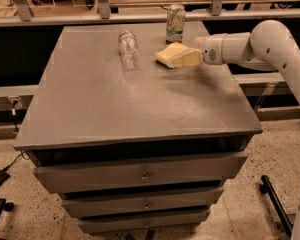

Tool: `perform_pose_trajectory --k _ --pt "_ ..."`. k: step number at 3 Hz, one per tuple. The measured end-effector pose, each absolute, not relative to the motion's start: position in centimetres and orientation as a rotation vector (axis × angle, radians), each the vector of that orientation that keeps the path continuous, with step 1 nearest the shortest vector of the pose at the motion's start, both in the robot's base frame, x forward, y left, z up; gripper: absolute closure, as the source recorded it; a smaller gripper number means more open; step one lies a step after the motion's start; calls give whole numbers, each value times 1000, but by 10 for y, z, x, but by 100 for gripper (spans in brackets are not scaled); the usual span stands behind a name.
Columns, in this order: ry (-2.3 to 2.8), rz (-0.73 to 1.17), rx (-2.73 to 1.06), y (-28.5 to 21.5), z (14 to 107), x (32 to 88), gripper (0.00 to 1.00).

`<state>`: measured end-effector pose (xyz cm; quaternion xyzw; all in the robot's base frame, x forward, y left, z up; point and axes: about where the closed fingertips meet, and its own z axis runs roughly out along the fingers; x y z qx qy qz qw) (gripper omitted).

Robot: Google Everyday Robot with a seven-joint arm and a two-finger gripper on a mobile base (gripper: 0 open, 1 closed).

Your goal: Pick sponge

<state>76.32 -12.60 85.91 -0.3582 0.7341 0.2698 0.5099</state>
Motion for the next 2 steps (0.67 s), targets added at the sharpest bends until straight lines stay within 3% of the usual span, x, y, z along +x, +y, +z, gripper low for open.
perform_pose_trajectory --k 1,2 --pt "1767 655 -866 -123 858 763 16" --pt "1767 661 -870 -118 856 764 47"
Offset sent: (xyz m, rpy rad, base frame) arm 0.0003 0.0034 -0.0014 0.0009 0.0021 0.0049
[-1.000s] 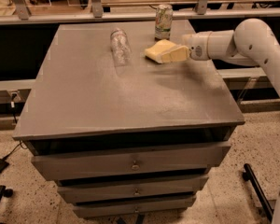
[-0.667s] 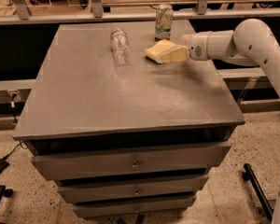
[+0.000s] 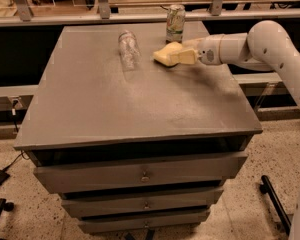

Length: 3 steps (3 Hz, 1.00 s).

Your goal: Pick sponge

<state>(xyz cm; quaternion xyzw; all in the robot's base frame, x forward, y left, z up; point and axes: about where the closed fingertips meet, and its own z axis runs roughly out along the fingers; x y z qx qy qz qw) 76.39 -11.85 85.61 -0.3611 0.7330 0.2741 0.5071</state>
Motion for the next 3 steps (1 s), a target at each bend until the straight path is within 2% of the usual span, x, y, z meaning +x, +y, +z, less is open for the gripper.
perform_pose_trajectory --k 1,2,3 --pt "1767 667 -875 -114 854 764 78" --pt "1767 671 -878 -111 853 764 99" --pt "1729 705 -858 -114 865 765 100"
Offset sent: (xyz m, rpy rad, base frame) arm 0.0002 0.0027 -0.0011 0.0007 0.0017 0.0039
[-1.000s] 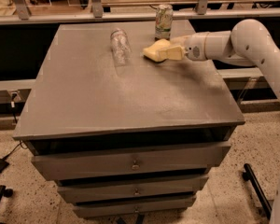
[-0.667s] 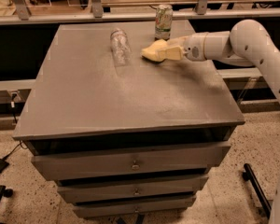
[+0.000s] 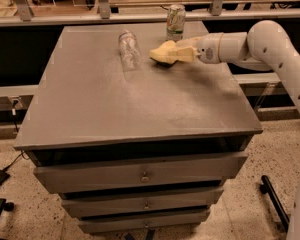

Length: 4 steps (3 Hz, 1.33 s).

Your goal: Pick sponge

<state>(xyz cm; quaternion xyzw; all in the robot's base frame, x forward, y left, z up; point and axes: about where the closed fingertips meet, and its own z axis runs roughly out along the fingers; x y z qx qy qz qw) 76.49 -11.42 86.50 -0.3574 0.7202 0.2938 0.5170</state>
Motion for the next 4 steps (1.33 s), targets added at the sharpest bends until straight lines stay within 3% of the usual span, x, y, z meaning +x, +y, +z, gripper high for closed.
perform_pose_trajectory --k 3,4 --pt "1588 744 -820 -144 928 748 100" --pt "1628 705 -886 -141 929 733 86"
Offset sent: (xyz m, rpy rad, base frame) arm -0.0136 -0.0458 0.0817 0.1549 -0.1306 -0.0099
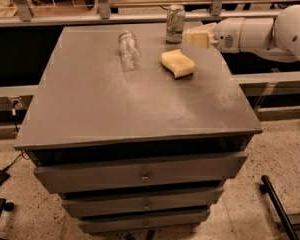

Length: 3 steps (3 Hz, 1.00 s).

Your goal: Pick sponge

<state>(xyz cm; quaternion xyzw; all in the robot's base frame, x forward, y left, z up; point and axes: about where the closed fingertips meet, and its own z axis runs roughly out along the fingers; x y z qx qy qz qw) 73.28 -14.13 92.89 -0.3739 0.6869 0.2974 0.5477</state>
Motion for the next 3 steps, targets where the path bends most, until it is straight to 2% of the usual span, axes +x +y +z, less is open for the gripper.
perform_pose_trajectory --k 3 --pt "1739 593 -981 -144 888 701 17"
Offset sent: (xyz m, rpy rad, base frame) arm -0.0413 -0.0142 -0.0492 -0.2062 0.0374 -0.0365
